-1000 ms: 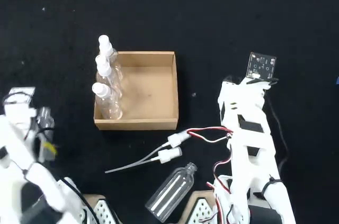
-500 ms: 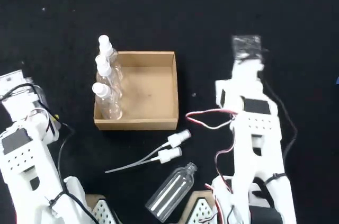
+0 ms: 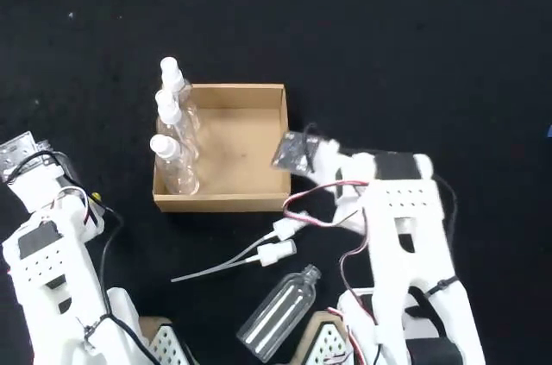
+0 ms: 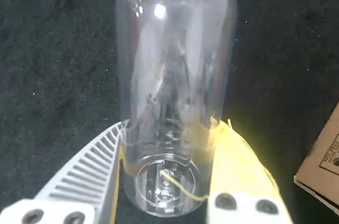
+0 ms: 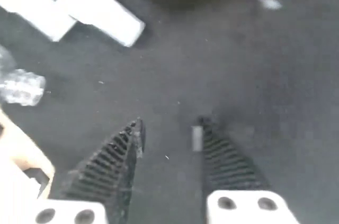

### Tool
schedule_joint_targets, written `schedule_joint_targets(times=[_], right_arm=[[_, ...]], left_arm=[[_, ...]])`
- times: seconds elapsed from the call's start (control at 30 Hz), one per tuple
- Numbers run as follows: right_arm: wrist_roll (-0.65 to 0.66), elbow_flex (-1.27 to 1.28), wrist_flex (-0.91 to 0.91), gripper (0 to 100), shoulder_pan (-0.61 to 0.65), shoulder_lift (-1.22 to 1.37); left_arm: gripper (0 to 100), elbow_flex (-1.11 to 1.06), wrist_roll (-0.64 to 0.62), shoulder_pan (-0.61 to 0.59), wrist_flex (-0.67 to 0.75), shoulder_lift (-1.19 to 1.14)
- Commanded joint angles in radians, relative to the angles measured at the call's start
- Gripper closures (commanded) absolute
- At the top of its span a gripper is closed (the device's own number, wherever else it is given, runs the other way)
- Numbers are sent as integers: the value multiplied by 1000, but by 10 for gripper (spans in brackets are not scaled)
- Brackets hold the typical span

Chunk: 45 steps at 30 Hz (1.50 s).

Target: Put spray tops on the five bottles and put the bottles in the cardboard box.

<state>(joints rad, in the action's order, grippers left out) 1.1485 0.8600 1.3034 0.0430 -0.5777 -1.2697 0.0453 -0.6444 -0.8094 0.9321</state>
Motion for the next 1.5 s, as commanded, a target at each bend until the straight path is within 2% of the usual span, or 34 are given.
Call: schedule_joint_targets(times=[0.0,0.17,0.43,0.6,0.87,1.13,1.33,1.47], right_arm=[[25,58,-15,776,129,-47],[18,125,-104,776,267,-47],[23,143,-120,776,287,-47],[15,222,-198,776,358,-47],[-18,315,-362,777,359,-47],[-18,275,-351,777,325,-50],[-72,262,-321,777,379,-47],[-75,340,-423,777,379,-47]], left_arm=[[970,5,-3,10,20,25],[970,-13,-3,10,23,32],[970,-15,-3,10,20,26],[970,-15,-3,10,17,26],[970,-16,-3,10,17,25],[970,-16,-3,10,17,26],[970,-16,-3,12,17,31],[970,-16,-3,12,17,28]])
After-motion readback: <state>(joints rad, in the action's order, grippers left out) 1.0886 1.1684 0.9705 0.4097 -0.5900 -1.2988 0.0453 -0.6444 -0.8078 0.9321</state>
